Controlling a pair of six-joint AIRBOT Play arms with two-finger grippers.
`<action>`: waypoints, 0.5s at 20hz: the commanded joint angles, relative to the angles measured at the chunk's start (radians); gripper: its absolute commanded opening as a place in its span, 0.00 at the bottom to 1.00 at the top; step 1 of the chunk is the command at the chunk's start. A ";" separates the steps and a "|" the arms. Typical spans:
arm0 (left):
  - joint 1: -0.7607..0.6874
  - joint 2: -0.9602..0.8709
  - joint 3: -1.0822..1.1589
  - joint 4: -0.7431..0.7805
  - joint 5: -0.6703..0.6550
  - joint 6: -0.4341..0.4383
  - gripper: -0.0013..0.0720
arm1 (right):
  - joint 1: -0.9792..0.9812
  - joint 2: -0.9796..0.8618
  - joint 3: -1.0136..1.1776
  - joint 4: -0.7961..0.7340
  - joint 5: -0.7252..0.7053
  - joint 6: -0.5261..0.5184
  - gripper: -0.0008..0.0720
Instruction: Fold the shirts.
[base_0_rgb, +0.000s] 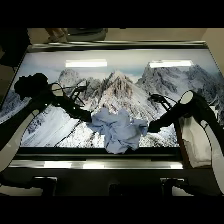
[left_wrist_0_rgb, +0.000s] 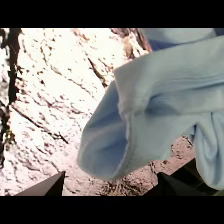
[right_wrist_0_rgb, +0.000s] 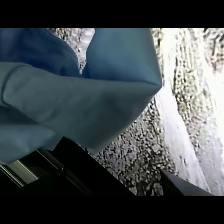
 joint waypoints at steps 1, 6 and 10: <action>-0.011 -0.072 -0.014 -0.017 0.066 0.020 0.82 | 0.000 -0.010 -0.062 0.027 -0.102 -0.022 0.98; -0.013 -0.081 -0.014 -0.103 0.108 0.027 0.07 | 0.000 -0.093 -0.093 0.124 -0.207 -0.069 0.78; -0.013 -0.033 0.030 -0.090 0.112 0.026 0.06 | 0.000 -0.097 -0.066 0.146 -0.245 -0.096 0.08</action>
